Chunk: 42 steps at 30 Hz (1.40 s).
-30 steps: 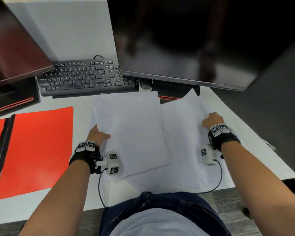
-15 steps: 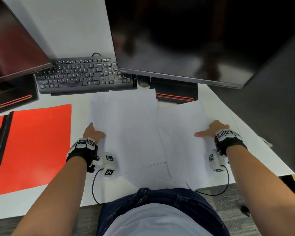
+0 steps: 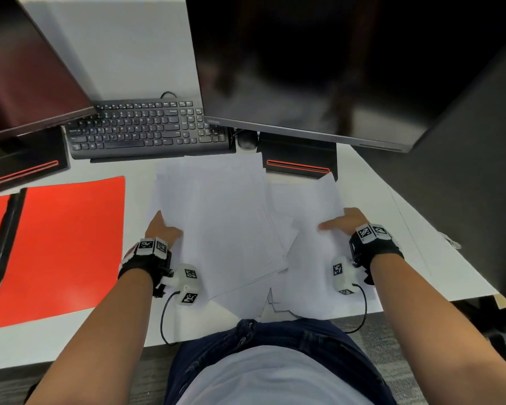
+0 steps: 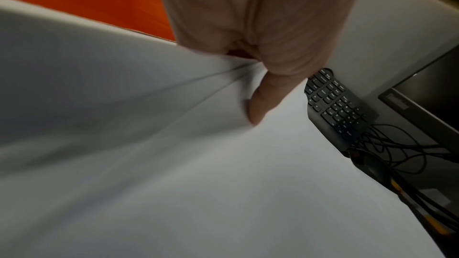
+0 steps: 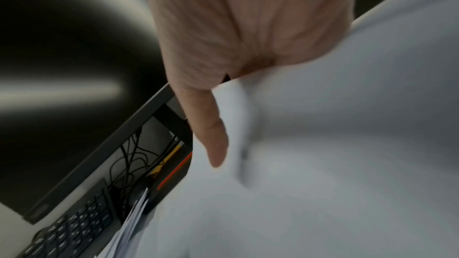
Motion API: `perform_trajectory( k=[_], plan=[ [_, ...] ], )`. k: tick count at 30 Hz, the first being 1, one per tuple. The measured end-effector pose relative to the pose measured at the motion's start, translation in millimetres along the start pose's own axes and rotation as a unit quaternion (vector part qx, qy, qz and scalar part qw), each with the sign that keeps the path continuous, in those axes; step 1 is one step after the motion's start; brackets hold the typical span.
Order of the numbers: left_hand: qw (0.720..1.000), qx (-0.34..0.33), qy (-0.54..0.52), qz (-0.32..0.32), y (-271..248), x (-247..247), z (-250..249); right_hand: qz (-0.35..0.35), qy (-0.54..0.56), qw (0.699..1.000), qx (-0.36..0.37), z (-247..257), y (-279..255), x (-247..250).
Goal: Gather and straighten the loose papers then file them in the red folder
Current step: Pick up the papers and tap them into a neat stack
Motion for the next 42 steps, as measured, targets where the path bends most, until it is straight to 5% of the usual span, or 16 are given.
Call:
perform_trajectory(
  k=[5,12,17,22,26,30,35,39,42],
  plan=[
    [1.0,0.001,0.005,-0.006,0,1,5,-0.011,0.086,0.996,-0.004,-8,28,-4],
    [1.0,-0.003,0.001,-0.003,-1,-2,9,0.034,0.085,0.996,-0.017,20,-33,-19],
    [1.0,-0.014,0.018,-0.012,-3,0,5,-0.116,-0.028,0.987,0.108,73,-58,21],
    [1.0,-0.001,0.03,0.003,-4,1,5,-0.296,-0.14,0.906,0.269,152,-118,83],
    [0.999,-0.005,0.046,0.023,-10,5,-4,-0.362,-0.052,0.868,0.337,187,-152,125],
    [0.998,-0.012,0.034,0.052,-21,3,-8,-0.3,0.084,0.877,0.364,202,-146,139],
    [0.991,0.025,-0.089,0.099,-29,-2,2,-0.142,0.101,0.94,0.294,197,-112,95],
    [0.915,0.124,-0.347,0.166,-29,-25,15,-0.079,0.034,0.966,0.244,177,-82,22],
    [0.903,0.116,-0.377,0.169,-29,-27,10,-0.035,0.021,0.975,0.217,160,-68,-39]
  ],
)
Point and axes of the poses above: each hand's wrist, its own y-axis towards the middle knuckle, its own x-axis out of the back of the hand, z = x × y, the point moved 10 cm from there along y, towards the middle knuckle, and after that the axes turned 7 degrees about y, right-handed, at the moved point
